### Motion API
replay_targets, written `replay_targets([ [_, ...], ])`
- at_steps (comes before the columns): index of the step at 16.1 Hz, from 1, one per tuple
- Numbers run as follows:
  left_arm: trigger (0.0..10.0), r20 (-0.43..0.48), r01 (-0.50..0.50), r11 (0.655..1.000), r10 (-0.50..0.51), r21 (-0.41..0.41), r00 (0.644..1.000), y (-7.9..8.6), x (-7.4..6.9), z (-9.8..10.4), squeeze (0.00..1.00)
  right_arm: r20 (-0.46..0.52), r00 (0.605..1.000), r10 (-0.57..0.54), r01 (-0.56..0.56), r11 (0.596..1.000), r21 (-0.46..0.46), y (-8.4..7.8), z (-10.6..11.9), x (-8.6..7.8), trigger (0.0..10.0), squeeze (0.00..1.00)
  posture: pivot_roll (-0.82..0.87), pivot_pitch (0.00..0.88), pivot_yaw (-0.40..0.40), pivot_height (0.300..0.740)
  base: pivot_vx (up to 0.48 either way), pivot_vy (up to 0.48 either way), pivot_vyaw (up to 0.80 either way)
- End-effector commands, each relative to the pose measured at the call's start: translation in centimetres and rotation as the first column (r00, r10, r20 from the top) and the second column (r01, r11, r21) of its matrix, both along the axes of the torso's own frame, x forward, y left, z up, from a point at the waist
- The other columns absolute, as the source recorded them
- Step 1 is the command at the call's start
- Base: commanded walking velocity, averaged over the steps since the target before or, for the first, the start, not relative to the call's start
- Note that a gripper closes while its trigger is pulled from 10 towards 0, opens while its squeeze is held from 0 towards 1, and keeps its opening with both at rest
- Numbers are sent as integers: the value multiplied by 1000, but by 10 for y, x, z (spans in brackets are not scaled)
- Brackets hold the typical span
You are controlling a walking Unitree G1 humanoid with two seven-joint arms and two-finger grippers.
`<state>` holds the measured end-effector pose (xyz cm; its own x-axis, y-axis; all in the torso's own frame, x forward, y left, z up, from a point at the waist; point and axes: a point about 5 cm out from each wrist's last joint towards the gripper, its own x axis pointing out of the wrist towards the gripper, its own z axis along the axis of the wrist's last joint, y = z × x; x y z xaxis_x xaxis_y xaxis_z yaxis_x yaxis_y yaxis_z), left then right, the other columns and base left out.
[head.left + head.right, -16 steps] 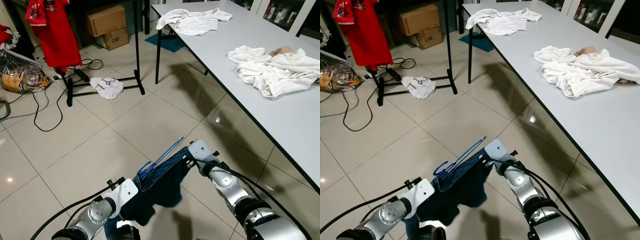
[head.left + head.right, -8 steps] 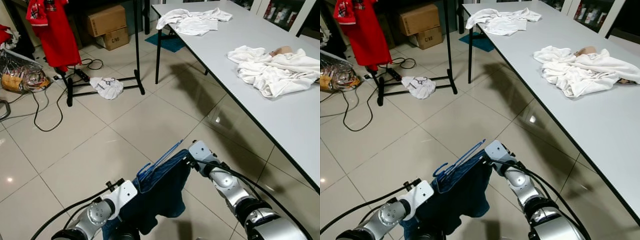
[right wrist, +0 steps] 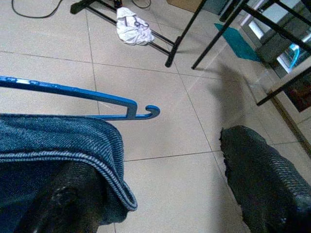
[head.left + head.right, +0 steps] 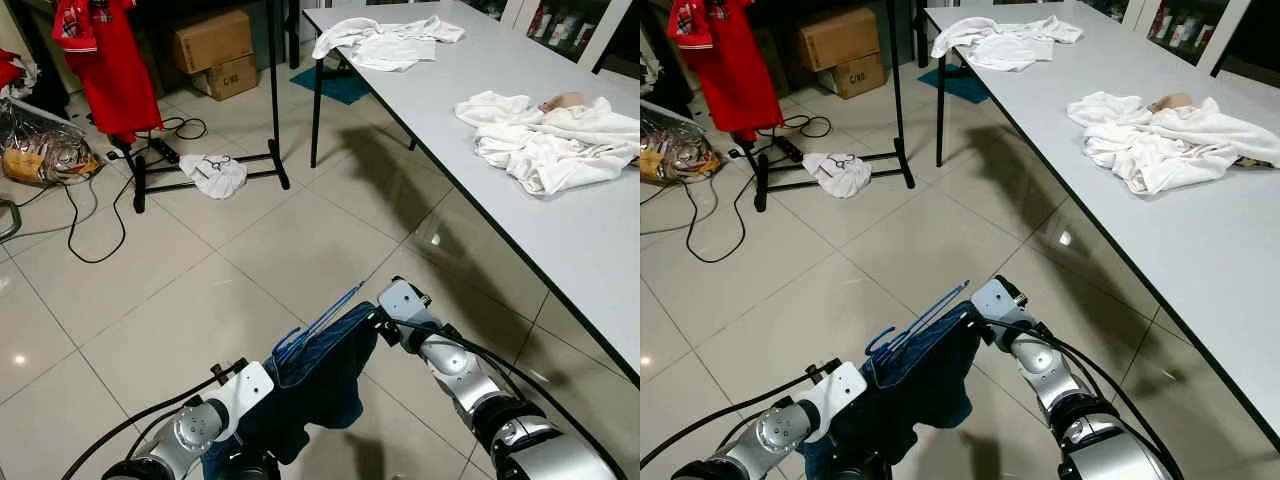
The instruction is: Hang hanger
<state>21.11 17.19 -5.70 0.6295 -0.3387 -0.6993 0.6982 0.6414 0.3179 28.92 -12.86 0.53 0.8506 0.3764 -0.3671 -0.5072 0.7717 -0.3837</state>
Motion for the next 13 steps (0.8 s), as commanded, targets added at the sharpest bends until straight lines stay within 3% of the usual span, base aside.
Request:
replay_targets([
  [1, 10000, -24, -27, 999, 27, 29, 999, 10, -6, -4, 0, 41, 999, -31, 31, 999, 14, -5, 7, 5, 10000, 1000, -35, 27, 39, 740, 0, 0, 0],
  [13, 10000, -24, -27, 999, 27, 29, 999, 10, -6, -4, 0, 41, 999, -31, 31, 999, 14, -5, 7, 5, 10000, 1000, -35, 27, 39, 740, 0, 0, 0],
])
